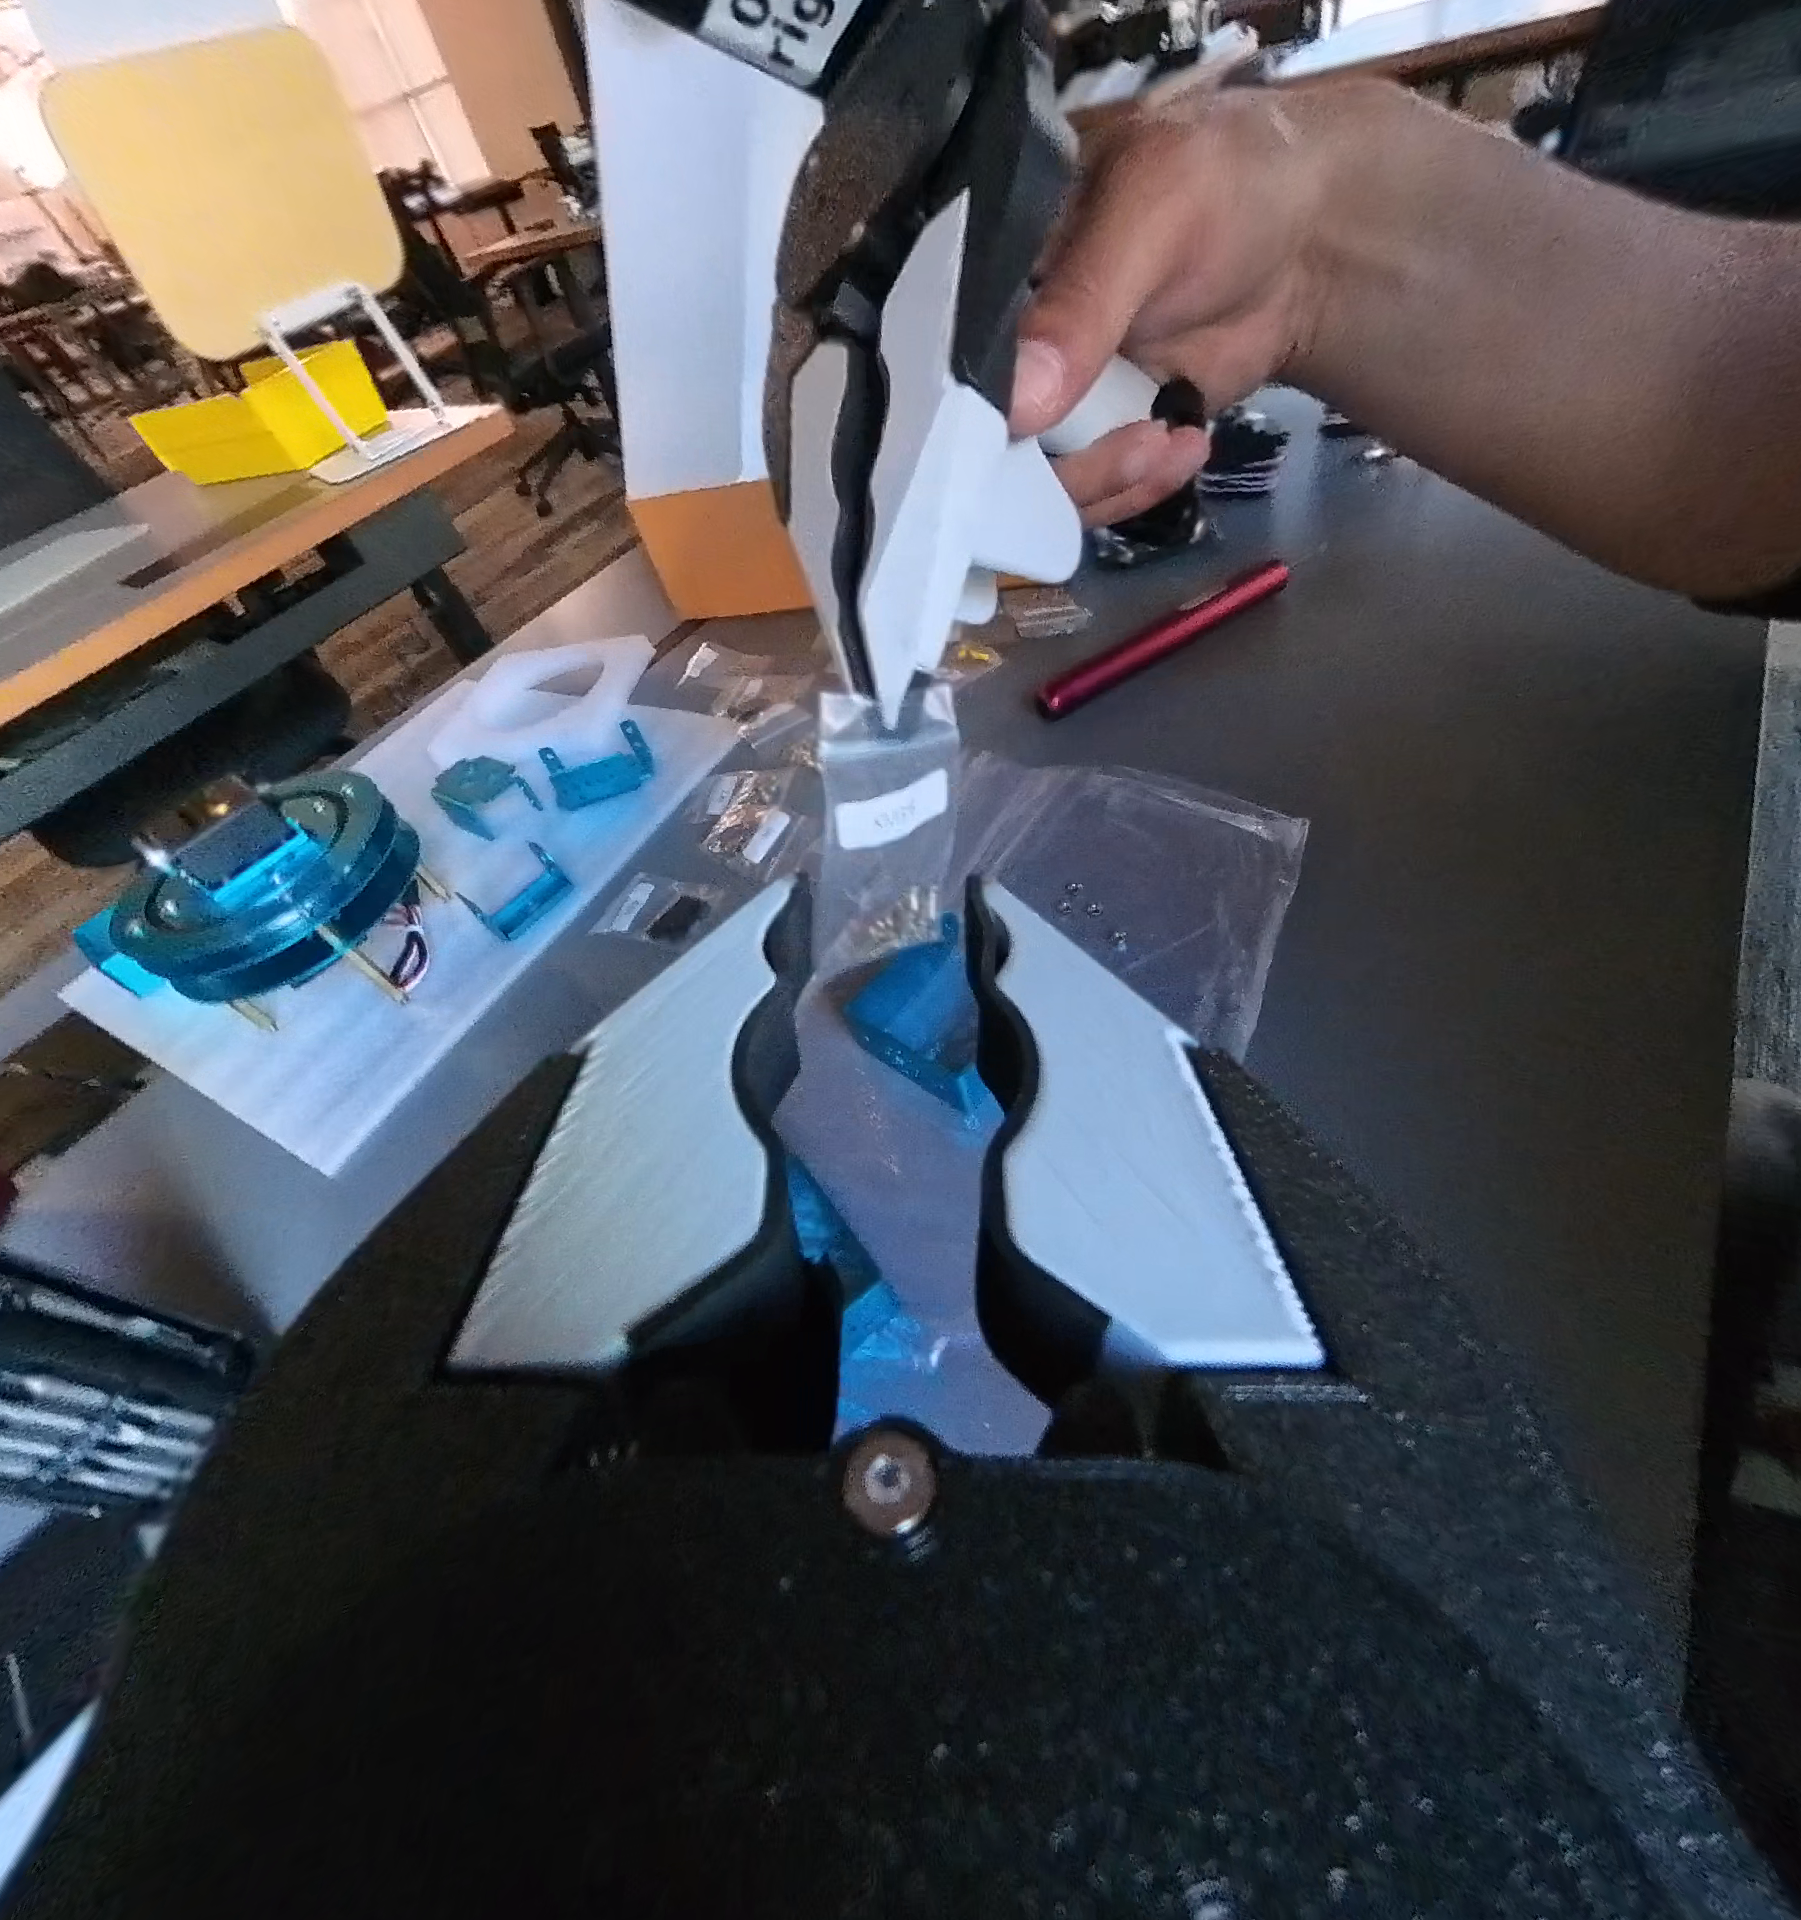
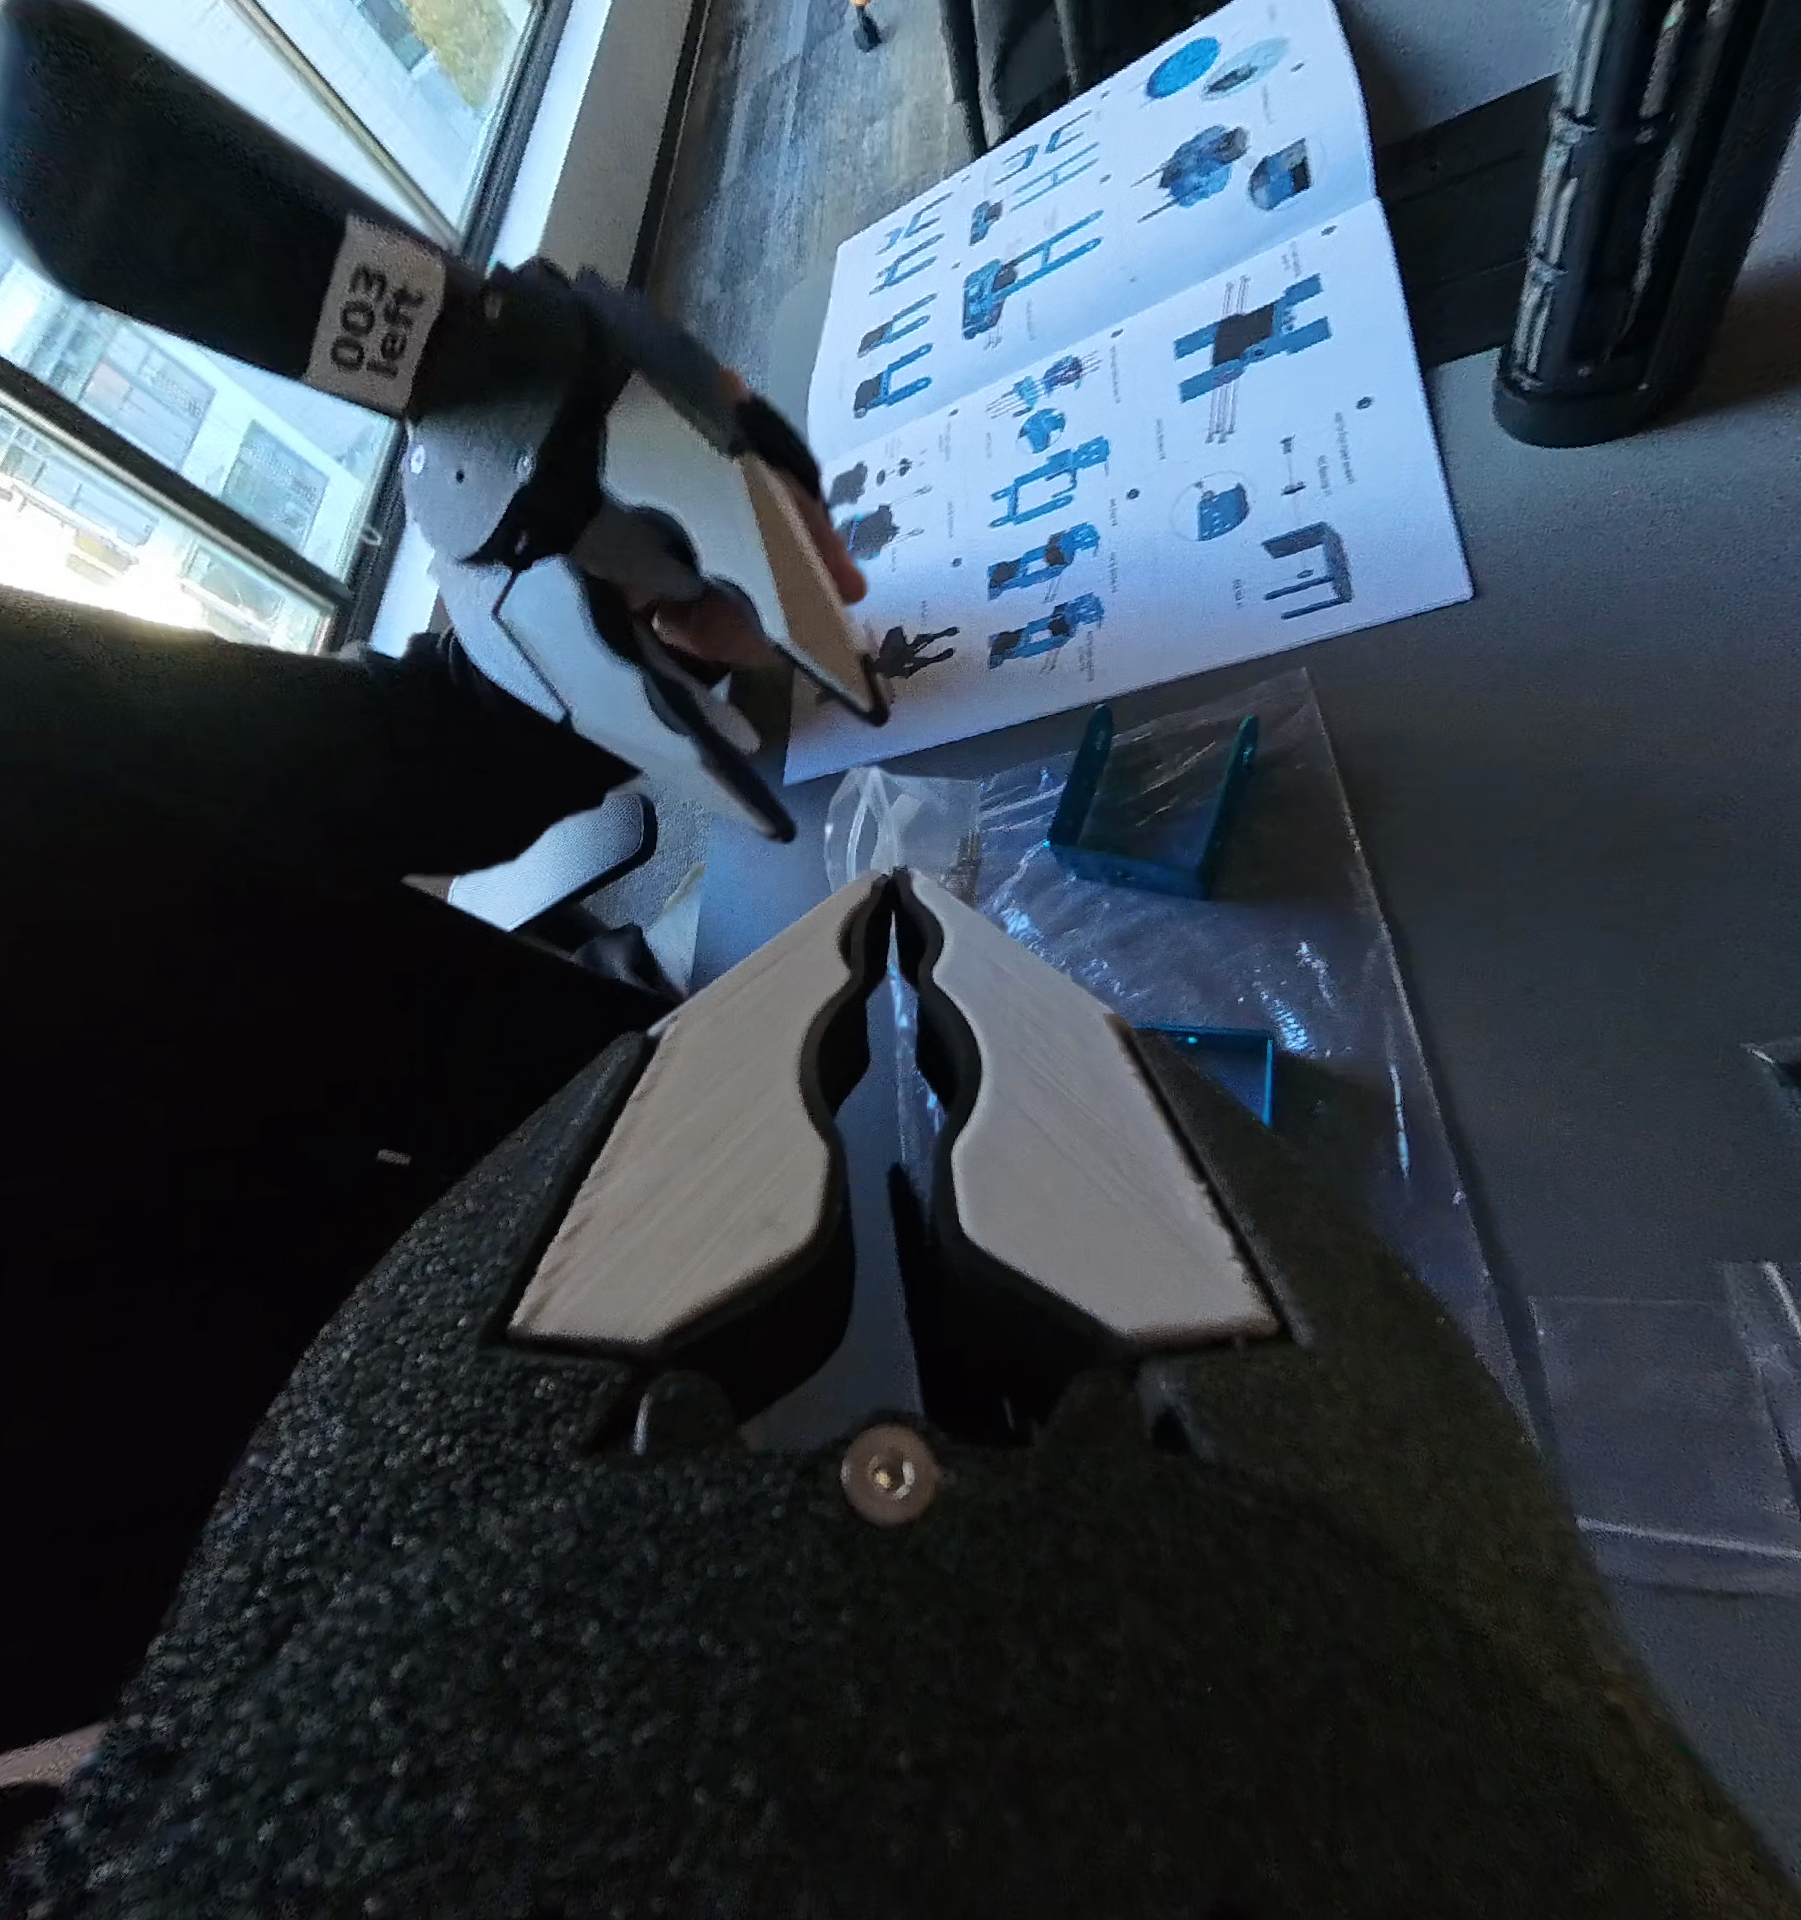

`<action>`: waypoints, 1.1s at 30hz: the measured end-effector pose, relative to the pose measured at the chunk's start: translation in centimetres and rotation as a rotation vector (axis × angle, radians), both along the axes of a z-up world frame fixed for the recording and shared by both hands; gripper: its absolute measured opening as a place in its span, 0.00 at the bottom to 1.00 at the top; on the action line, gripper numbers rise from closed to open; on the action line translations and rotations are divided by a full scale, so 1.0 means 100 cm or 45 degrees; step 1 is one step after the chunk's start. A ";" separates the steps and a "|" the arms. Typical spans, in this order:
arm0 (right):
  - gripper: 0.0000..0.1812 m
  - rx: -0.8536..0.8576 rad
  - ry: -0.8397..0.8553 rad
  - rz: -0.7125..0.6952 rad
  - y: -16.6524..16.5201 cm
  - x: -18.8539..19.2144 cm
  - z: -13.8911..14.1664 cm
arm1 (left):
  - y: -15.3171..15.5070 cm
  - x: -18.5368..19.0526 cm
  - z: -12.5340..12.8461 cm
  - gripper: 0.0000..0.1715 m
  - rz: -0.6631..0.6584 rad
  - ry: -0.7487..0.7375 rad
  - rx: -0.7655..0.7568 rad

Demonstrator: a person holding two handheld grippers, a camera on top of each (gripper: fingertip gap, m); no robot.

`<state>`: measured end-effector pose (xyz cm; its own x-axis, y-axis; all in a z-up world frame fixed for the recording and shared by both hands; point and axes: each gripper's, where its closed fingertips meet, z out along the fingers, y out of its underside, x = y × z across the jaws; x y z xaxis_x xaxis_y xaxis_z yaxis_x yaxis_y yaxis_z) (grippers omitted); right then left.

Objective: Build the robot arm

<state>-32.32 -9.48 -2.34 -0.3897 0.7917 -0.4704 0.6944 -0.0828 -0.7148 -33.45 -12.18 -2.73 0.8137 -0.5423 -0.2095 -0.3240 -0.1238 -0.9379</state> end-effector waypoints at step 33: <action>0.08 0.069 0.552 -0.100 0.008 0.079 0.061 | 0.016 0.067 0.054 0.00 -0.323 -0.490 0.179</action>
<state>-24.44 -8.67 3.75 -0.4797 0.8457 -0.2339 0.3229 -0.0777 -0.9432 -26.71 -10.62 2.66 0.6922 -0.7217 -0.0048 0.0460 0.0508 -0.9976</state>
